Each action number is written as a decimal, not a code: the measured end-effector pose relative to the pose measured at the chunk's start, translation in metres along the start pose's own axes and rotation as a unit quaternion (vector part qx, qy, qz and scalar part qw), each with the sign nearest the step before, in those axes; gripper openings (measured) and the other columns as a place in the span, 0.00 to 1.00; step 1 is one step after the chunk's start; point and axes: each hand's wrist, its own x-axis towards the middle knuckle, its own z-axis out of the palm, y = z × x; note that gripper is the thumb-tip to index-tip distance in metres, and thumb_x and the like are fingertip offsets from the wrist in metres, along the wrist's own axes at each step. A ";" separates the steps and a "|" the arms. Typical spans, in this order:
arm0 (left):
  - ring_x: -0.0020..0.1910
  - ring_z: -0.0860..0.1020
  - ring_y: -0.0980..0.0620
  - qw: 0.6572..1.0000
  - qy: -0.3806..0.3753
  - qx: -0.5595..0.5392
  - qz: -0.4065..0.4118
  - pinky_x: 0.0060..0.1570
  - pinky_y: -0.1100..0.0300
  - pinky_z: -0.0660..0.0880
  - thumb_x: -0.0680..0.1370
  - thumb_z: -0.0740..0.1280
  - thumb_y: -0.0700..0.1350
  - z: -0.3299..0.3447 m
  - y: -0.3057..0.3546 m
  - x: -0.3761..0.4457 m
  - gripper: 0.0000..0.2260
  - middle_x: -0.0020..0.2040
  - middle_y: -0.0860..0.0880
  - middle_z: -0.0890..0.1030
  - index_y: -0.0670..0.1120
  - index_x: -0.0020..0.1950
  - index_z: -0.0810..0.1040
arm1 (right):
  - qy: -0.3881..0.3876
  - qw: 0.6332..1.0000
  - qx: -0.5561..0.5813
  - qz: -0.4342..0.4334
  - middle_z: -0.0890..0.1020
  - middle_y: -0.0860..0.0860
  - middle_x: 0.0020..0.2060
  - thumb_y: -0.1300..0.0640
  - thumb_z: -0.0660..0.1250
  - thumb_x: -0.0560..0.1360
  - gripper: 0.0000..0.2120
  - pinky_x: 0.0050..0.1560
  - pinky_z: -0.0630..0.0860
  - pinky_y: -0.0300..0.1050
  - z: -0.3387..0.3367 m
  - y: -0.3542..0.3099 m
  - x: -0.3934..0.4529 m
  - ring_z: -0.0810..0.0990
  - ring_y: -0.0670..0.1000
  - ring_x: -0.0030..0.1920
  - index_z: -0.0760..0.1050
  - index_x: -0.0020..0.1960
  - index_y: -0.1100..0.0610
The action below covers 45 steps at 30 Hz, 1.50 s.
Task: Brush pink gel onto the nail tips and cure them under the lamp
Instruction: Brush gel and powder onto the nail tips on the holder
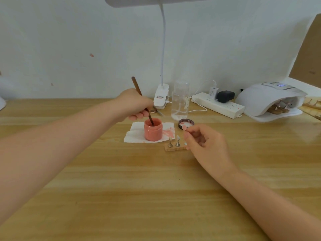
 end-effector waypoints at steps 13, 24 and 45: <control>0.18 0.70 0.56 0.932 -0.048 -0.315 -0.172 0.21 0.70 0.68 0.75 0.61 0.40 -0.018 -0.042 -0.005 0.07 0.22 0.51 0.74 0.44 0.37 0.71 | -0.010 1.000 -0.020 0.009 0.80 0.48 0.32 0.60 0.69 0.74 0.07 0.37 0.77 0.38 0.000 -0.001 0.001 0.80 0.50 0.35 0.77 0.40 0.50; 0.18 0.70 0.56 0.923 -0.040 -0.329 -0.193 0.22 0.70 0.69 0.75 0.61 0.41 -0.029 -0.058 -0.004 0.06 0.23 0.51 0.74 0.44 0.37 0.70 | -0.015 0.999 -0.025 0.015 0.80 0.52 0.32 0.60 0.69 0.74 0.06 0.36 0.75 0.39 0.002 0.000 0.001 0.79 0.55 0.35 0.77 0.40 0.53; 0.18 0.71 0.55 0.923 -0.008 -0.343 -0.174 0.22 0.69 0.70 0.75 0.61 0.40 -0.033 -0.060 -0.007 0.06 0.23 0.50 0.74 0.43 0.38 0.71 | -0.013 0.998 -0.053 0.013 0.80 0.52 0.32 0.60 0.69 0.74 0.04 0.37 0.78 0.45 0.001 0.004 0.001 0.79 0.55 0.35 0.78 0.41 0.55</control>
